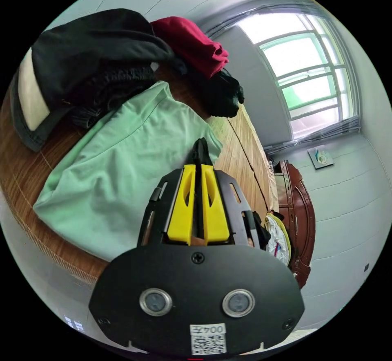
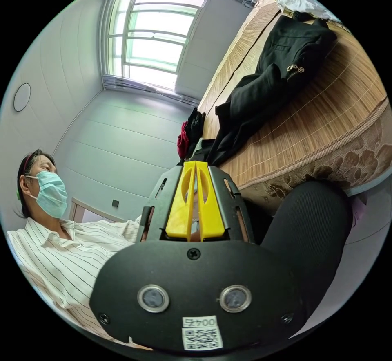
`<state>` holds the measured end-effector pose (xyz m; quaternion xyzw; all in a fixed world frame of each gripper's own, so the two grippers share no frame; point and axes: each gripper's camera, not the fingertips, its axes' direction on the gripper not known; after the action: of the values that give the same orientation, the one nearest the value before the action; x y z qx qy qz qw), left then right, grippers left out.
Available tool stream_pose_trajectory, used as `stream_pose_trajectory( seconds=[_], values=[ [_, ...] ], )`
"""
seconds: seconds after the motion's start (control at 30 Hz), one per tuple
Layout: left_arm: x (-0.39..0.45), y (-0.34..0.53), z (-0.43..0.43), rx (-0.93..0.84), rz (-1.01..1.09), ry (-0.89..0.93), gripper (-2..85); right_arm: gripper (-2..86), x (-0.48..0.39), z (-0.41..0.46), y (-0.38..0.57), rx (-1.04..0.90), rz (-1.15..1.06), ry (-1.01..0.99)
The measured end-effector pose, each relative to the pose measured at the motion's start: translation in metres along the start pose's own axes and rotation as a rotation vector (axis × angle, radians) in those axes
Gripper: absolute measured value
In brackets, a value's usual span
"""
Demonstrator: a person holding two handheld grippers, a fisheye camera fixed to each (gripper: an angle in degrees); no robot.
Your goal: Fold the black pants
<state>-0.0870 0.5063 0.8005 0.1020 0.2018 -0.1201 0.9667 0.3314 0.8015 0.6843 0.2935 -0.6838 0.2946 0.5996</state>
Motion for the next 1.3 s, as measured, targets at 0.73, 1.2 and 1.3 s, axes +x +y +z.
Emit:
stream_pose_trajectory(
  seconds=[0.73,1.2,1.3],
  values=[
    [-0.069,0.086,-0.051,0.04,-0.176,-0.024,3.0,10.3,0.12,-0.092,-0.163,0.218,0.308,0.303],
    [-0.054,0.06,-0.065,0.02,-0.186,-0.042,3.1,11.7,0.172,-0.064,-0.237,0.27,0.35,0.13],
    [-0.049,0.053,-0.072,0.017,-0.188,-0.043,3.1,8.1,0.174,-0.059,-0.244,0.296,0.356,0.105]
  ],
)
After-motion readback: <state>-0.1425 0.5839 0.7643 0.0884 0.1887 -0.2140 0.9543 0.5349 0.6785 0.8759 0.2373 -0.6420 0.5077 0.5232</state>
